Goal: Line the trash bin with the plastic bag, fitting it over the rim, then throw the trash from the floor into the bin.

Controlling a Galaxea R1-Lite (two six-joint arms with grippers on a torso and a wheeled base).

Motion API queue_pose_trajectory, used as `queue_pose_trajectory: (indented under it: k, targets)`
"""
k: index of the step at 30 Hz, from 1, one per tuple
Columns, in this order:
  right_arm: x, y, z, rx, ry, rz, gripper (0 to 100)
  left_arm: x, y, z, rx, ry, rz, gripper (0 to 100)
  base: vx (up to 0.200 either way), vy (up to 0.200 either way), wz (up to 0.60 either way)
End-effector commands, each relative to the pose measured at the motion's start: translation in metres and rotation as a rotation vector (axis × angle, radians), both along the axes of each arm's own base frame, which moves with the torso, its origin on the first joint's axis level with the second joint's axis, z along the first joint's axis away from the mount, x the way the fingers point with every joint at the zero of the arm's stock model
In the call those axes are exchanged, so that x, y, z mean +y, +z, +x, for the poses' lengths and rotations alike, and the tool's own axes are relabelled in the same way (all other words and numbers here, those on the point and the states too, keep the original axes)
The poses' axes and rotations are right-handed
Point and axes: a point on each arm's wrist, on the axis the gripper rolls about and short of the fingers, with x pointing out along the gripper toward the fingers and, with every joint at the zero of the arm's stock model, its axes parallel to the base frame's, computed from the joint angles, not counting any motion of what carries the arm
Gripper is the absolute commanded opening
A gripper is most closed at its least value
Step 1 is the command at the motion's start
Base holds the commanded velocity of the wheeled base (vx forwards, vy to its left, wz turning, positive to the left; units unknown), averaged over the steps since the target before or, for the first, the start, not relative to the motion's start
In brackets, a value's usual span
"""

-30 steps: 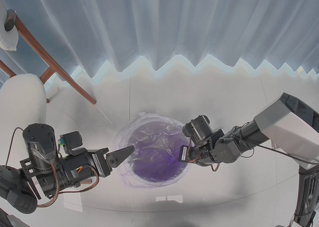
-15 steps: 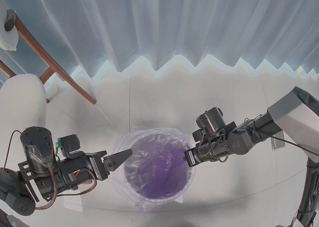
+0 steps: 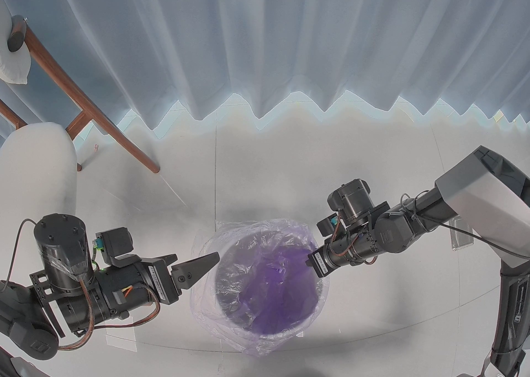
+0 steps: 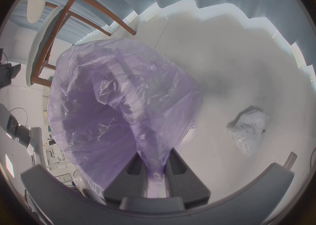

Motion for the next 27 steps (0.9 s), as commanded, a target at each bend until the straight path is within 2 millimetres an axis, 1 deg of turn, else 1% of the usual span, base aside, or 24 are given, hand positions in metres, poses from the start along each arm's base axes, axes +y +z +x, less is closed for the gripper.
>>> queue_pose_trajectory:
  k: [1,4,6,7,12,14,18,20,23,27]
  targets:
    - [0.000,-0.012,0.004,0.014,0.006,-0.021,0,0.000,-0.002,0.000,0.006,-0.001,0.005,100,0.000,0.000,0.00]
    - [-0.006,-0.017,0.009,-0.004,0.000,-0.057,0,0.000,-0.002,0.000,0.006,-0.001,0.005,100,0.000,0.000,0.00]
    - [-0.008,-0.017,0.011,-0.010,0.001,-0.064,0,0.000,-0.002,0.000,0.008,-0.001,0.006,100,0.000,0.000,0.00]
    - [-0.012,-0.020,0.016,-0.022,0.009,-0.078,0,0.000,-0.003,-0.001,0.010,-0.001,0.007,100,0.000,0.000,0.00]
    - [-0.014,-0.019,0.020,-0.049,0.038,-0.093,0,0.001,-0.004,-0.001,0.014,-0.001,0.010,100,0.000,0.000,0.00]
    - [-0.017,-0.016,0.024,-0.094,0.091,-0.126,0,0.000,-0.004,-0.001,0.013,-0.001,0.009,100,0.000,0.000,0.00]
    - [-0.016,-0.012,0.025,-0.145,0.140,-0.178,0,0.001,-0.004,-0.001,0.004,-0.007,0.026,100,0.000,0.000,0.00]
    - [-0.012,-0.005,0.029,-0.202,0.174,-0.209,0,0.001,-0.005,-0.002,0.000,-0.011,0.037,100,0.000,0.000,0.00]
    - [-0.005,0.003,0.032,-0.237,0.177,-0.209,0,0.001,-0.006,-0.002,0.004,-0.011,0.040,100,0.000,0.000,0.00]
    - [0.001,0.012,0.028,-0.257,0.191,-0.199,0,0.002,-0.006,-0.003,0.003,-0.011,0.039,100,0.000,0.000,0.00]
